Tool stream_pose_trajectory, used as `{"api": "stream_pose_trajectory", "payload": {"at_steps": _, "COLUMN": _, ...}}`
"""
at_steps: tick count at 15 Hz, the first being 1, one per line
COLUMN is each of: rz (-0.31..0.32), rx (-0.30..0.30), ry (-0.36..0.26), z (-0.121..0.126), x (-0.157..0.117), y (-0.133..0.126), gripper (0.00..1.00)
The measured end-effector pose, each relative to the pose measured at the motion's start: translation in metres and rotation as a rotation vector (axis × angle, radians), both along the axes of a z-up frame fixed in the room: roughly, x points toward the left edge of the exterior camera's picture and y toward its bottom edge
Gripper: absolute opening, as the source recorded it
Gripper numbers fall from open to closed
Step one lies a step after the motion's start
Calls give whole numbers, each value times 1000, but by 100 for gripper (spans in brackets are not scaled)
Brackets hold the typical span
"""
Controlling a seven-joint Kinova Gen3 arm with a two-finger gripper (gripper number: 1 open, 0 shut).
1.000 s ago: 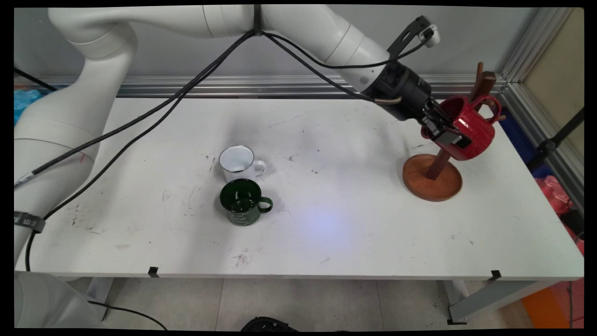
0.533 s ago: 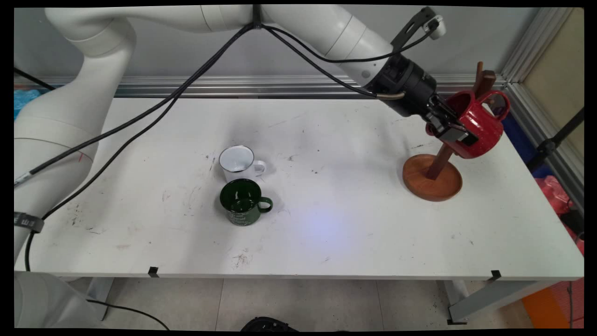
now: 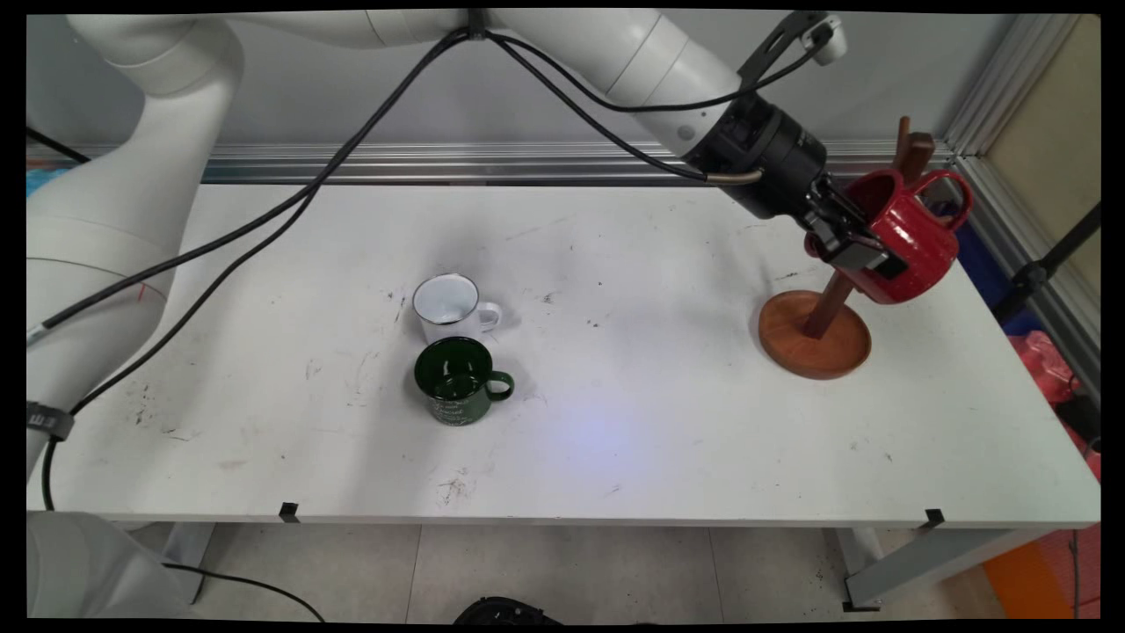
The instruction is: Place the picked object on the table
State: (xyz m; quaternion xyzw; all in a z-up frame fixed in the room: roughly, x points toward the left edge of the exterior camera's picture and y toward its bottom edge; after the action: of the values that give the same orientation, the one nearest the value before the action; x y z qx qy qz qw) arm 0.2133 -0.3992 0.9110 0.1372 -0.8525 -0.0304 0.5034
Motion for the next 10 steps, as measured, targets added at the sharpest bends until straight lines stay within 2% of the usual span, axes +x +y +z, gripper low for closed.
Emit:
{"api": "stream_pose_trajectory", "payload": {"at_steps": 5, "rz": -3, "rx": -8, "ry": -16, "z": 18, "x": 1, "y": 15, "gripper": 0}}
{"api": "stream_pose_trajectory", "payload": {"at_steps": 10, "rz": 27, "rx": -12, "ry": -53, "z": 36, "x": 12, "y": 31, "gripper": 0}}
